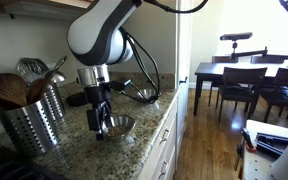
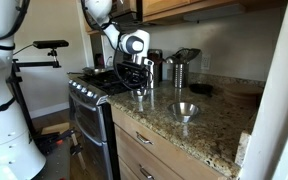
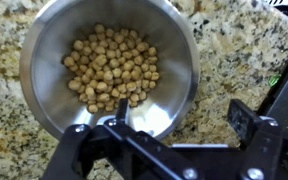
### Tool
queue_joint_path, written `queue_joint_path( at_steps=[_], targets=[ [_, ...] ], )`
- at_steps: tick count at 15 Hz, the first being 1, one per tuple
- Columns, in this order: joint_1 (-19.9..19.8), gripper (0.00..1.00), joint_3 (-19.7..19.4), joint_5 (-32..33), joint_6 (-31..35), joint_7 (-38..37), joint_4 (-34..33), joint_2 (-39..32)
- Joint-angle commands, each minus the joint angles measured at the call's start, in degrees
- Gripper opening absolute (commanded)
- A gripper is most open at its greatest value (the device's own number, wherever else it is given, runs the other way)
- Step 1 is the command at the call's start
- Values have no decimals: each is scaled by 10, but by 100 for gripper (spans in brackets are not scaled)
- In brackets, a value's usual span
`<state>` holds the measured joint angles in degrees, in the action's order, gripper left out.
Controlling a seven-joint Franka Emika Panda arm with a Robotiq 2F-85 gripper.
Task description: Pour the things in the bowl on the left into the bowl on the right
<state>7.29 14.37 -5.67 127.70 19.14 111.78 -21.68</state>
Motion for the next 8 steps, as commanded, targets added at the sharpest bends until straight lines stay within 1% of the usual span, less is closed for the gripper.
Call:
queue_joint_path(
  at_steps=[1, 8],
  targets=[
    [3, 100, -3, -1, -1, 1, -1, 0],
    [5, 100, -8, -2, 2, -20, 4, 2]
  ],
)
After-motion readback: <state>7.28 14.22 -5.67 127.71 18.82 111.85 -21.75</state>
